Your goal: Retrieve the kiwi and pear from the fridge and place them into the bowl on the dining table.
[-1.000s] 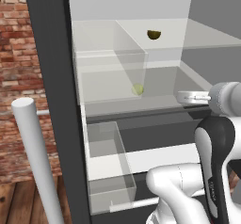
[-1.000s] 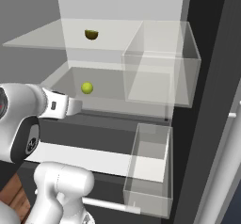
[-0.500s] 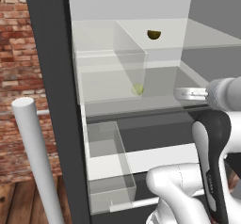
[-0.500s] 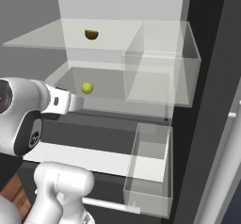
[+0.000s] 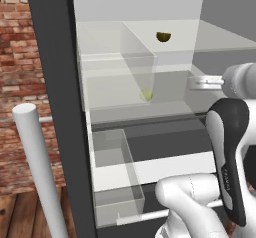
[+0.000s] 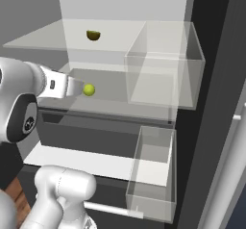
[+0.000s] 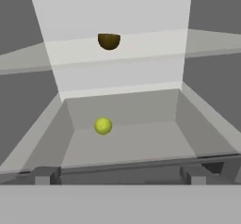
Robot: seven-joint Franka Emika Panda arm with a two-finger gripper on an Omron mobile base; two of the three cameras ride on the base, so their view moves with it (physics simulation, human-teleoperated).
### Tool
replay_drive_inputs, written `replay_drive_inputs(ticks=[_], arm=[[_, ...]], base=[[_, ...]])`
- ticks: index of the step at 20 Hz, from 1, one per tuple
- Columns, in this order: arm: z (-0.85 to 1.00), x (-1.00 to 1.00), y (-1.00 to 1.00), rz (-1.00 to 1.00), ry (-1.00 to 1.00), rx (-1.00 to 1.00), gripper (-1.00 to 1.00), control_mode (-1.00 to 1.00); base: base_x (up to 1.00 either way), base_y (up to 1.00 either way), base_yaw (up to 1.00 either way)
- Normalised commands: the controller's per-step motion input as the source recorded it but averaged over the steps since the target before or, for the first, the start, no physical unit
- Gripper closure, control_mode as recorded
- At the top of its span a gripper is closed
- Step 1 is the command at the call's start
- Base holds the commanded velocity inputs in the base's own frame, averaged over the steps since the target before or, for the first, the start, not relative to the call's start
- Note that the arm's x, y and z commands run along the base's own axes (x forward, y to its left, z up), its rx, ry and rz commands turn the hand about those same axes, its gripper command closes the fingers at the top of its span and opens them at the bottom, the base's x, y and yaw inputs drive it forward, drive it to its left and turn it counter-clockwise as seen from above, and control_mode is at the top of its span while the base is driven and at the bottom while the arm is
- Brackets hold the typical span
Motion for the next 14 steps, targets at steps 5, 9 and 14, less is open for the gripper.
replay_drive_inputs(ticks=[5,9,14], arm=[[0.45,0.0,0.0,0.0,0.04,-0.03,-1.0,-1.0],[0.15,0.2,0.01,0.0,-0.02,-0.02,-1.0,-1.0],[0.0,0.26,0.0,0.0,-0.01,0.03,-1.0,-1.0]], base=[[0.0,0.0,0.0],[0.0,0.0,0.0],[0.0,0.0,0.0]])
